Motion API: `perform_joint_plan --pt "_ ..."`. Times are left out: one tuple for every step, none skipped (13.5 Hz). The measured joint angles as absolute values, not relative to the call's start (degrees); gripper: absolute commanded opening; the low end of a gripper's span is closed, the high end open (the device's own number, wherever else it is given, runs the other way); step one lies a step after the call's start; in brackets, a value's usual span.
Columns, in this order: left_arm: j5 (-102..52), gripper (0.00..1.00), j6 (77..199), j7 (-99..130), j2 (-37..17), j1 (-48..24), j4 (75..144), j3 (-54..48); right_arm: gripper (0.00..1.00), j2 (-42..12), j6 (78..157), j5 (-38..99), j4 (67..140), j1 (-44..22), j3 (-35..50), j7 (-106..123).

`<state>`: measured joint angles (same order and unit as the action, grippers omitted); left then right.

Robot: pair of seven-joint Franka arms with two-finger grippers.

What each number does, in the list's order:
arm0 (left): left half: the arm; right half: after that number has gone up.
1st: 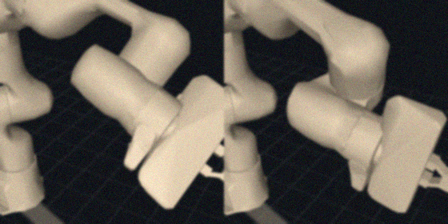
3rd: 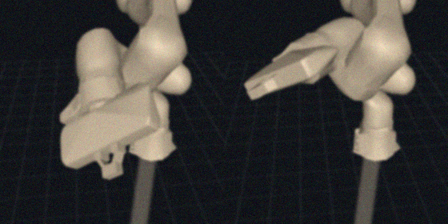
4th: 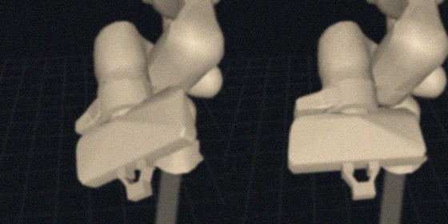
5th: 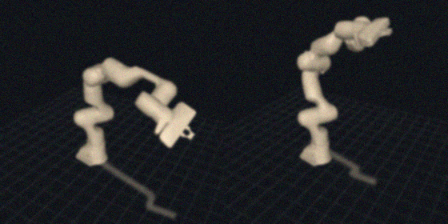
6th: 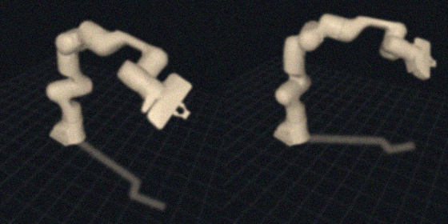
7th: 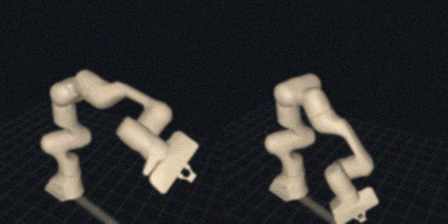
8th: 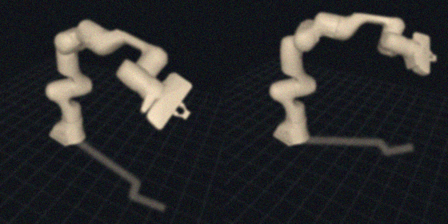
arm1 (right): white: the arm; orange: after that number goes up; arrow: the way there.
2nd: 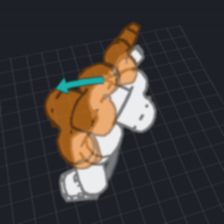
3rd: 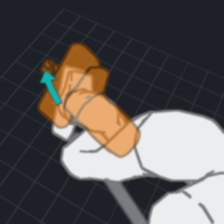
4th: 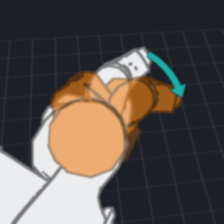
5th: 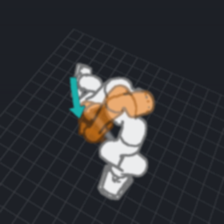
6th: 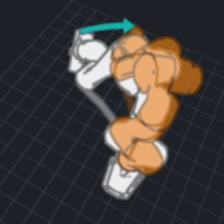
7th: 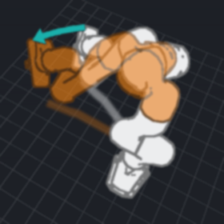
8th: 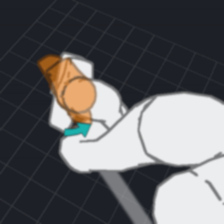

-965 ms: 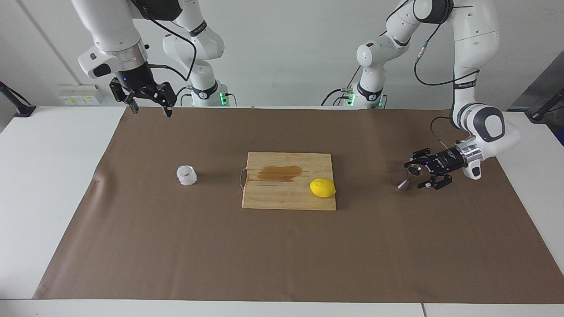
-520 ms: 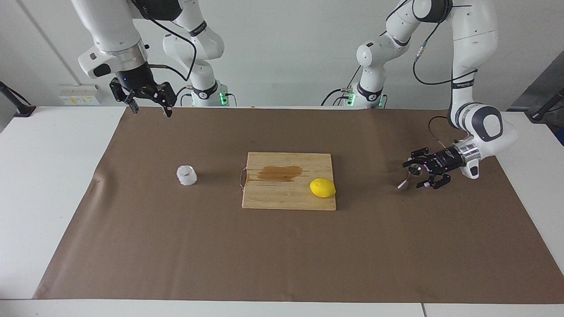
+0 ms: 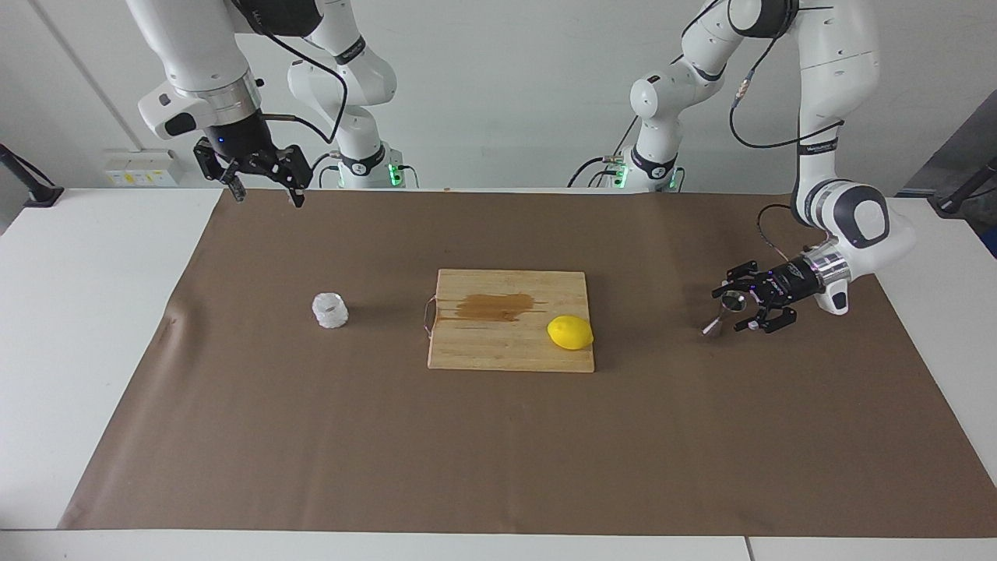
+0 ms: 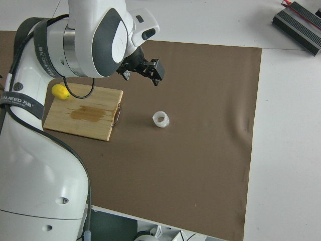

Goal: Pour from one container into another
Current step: 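Close the left gripper around the small metal cup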

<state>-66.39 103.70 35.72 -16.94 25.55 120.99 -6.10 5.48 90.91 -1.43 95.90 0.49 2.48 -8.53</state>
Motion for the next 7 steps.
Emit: perform_joint_plan --pt "-66.39 0.79 103.72 35.72 -16.94 25.55 121.04 -6.09 1.00 5.48 90.91 -1.43 95.90 0.49 2.48 -8.53" --pt "-66.39 0.76 103.73 35.72 -16.94 25.55 121.08 -6.09 1.00 5.48 90.91 -1.43 95.90 0.49 2.48 -8.53" --pt "-66.39 0.76 103.75 35.72 -16.94 25.55 121.12 -6.09 1.00 5.48 90.91 -1.43 95.90 0.49 2.48 -8.53" --pt "-66.40 0.75 103.76 35.72 -16.94 25.55 121.14 -6.09 1.00 5.48 90.91 -1.43 95.90 0.49 2.48 -8.53" --pt "-66.40 0.73 103.76 35.72 -16.94 25.55 121.15 -6.09 1.00 5.48 90.91 -1.43 95.90 0.49 2.48 -8.53" --pt "-66.40 0.72 103.76 35.72 -16.94 25.55 121.15 -6.09 1.00 5.48 90.91 -1.43 95.90 0.49 2.48 -8.53" --pt "-66.40 0.70 103.77 35.72 -16.94 25.55 121.16 -6.08 1.00 5.48 90.91 -1.43 95.90 0.49 2.48 -8.53"
